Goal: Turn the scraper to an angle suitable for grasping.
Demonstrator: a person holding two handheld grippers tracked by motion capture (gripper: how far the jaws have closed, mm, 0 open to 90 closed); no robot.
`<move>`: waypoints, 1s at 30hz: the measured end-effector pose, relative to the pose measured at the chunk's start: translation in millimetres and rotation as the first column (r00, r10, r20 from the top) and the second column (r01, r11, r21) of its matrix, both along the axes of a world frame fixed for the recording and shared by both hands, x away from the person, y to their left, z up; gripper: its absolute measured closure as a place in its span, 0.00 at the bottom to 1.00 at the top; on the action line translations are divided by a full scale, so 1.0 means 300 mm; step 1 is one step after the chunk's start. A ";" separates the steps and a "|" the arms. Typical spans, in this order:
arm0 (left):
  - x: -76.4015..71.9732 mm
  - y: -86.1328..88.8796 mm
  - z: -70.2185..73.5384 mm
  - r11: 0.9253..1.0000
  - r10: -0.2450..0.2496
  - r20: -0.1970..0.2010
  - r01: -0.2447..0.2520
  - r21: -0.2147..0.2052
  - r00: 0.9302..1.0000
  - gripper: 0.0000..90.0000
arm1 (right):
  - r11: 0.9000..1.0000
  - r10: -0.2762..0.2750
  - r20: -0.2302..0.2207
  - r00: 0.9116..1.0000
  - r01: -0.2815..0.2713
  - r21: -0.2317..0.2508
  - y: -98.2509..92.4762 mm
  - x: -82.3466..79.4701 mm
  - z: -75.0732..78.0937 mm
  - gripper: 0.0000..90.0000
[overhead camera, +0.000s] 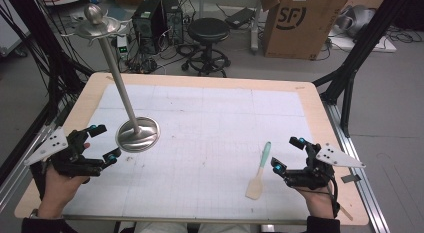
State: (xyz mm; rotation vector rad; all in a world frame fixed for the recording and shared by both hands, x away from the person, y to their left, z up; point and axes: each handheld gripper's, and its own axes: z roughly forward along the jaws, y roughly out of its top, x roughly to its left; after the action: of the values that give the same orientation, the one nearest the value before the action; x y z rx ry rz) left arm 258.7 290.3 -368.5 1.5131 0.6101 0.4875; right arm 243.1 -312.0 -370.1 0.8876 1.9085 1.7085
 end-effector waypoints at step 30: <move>-0.004 0.011 -0.040 1.000 0.020 -0.041 -0.020 0.011 0.999 0.07 | 0.955 -0.201 -0.295 0.934 0.120 -0.271 -0.009 0.100 -0.160 1.00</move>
State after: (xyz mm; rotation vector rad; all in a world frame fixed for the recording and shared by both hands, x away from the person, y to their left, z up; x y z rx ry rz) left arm 257.4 293.6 -380.6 1.5312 0.6564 0.4762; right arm 273.1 -314.8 -418.1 1.2417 2.1278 1.2522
